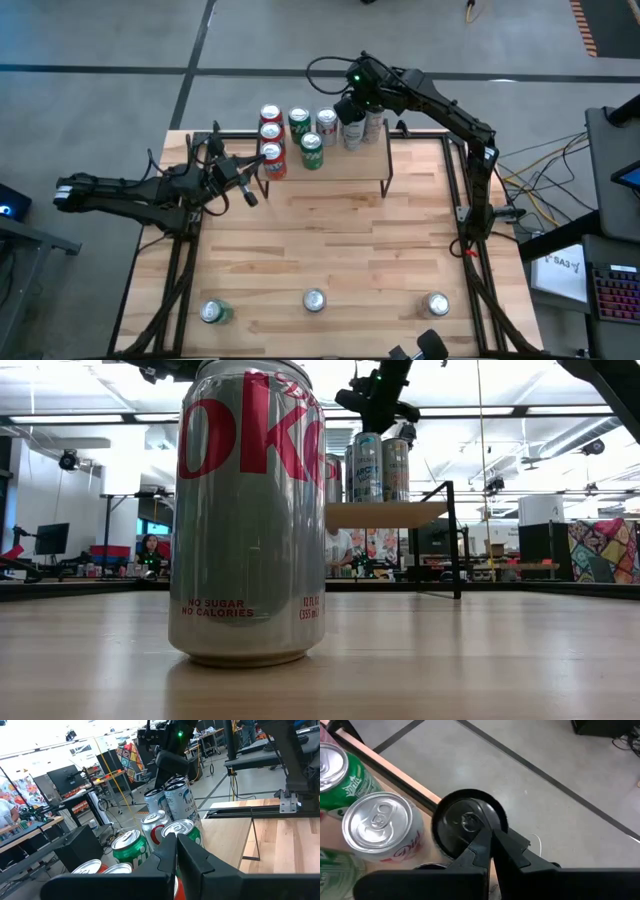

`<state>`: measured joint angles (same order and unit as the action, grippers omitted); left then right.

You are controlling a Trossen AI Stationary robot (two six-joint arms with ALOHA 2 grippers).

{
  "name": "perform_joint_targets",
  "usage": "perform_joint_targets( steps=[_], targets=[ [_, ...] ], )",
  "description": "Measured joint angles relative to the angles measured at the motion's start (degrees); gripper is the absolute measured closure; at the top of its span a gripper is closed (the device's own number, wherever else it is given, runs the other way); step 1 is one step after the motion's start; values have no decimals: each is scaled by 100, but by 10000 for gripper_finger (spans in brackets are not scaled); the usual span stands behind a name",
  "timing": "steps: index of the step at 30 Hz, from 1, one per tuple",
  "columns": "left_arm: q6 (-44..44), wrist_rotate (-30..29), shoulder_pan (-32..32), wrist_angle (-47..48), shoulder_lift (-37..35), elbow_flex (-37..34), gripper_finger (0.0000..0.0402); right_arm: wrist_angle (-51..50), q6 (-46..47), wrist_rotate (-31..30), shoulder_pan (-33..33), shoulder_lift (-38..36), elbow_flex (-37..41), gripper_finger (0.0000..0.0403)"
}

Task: Place canned beverage on shelf
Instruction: Adjust the white-blue soda can

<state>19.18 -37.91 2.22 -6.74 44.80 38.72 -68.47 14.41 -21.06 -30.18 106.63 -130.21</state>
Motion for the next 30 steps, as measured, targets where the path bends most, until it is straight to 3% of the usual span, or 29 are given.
perform_joint_targets(
  steps=[25,30],
  targets=[
    [0,0,0,0,0,-1,402,-203,251,19,286,0,-128,394],
    [0,0,0,2,0,-2,402,151,55,4,279,-9,-243,394]
  ],
)
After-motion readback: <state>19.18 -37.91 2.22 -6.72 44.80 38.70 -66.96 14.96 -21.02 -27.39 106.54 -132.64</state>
